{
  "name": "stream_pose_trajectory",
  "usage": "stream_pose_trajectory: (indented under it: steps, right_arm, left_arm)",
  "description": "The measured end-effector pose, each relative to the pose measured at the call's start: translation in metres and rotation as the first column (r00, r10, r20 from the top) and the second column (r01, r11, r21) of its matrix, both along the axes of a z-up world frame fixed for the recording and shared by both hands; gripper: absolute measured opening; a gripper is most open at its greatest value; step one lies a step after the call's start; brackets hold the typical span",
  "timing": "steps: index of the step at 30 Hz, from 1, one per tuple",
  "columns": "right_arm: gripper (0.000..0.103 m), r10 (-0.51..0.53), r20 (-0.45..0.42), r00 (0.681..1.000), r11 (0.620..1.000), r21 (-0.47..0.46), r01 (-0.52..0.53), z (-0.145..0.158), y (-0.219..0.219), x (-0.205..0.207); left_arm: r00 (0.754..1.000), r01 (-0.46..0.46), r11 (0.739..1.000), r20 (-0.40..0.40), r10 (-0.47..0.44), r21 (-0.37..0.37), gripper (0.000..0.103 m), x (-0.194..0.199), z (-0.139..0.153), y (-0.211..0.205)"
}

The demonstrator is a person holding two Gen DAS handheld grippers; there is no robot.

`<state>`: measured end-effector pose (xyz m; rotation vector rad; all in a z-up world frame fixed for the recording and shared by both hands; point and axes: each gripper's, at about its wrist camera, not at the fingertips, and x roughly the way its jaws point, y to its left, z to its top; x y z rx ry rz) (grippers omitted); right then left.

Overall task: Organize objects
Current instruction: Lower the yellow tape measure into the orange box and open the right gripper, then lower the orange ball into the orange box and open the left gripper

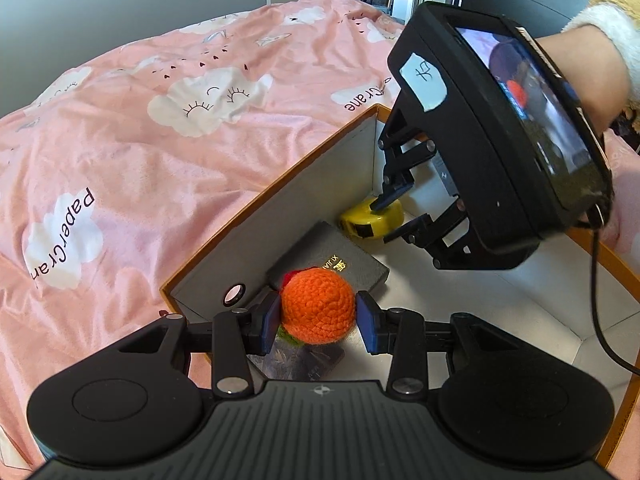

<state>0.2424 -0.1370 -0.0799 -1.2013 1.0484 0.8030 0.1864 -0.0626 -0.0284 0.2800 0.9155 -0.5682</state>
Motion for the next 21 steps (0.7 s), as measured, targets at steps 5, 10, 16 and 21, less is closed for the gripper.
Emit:
stream_pose_trajectory:
  steps: [5,10,16,21]
  right_arm:
    - [0.04,0.002,0.011,1.0,1.0,-0.017,-0.002,-0.001,-0.007,0.008]
    - [0.044,-0.04,-0.053,0.998,0.999,0.03,0.041,0.013,-0.008,0.015]
    - [0.043,0.015,-0.049,0.999,1.0,-0.016,-0.016,0.005,-0.004,0.014]
    - [0.042,-0.004,0.004,1.0,1.0,-0.007,0.004,0.0,-0.006,0.022]
  left_arm:
    - [1.0,-0.001,1.0,-0.004,0.001,-0.002,0.046,0.001,-0.001,-0.001]
    - [1.0,-0.003,1.0,-0.001,0.003,-0.011,0.046,0.004,-0.002,-0.002]
    - [1.0,-0.001,1.0,-0.004,0.001,-0.021,0.046,0.007,-0.001,-0.004]
    - [1.0,0.001,1.0,-0.004,-0.001,-0.016,0.046,0.009,-0.002,-0.008]
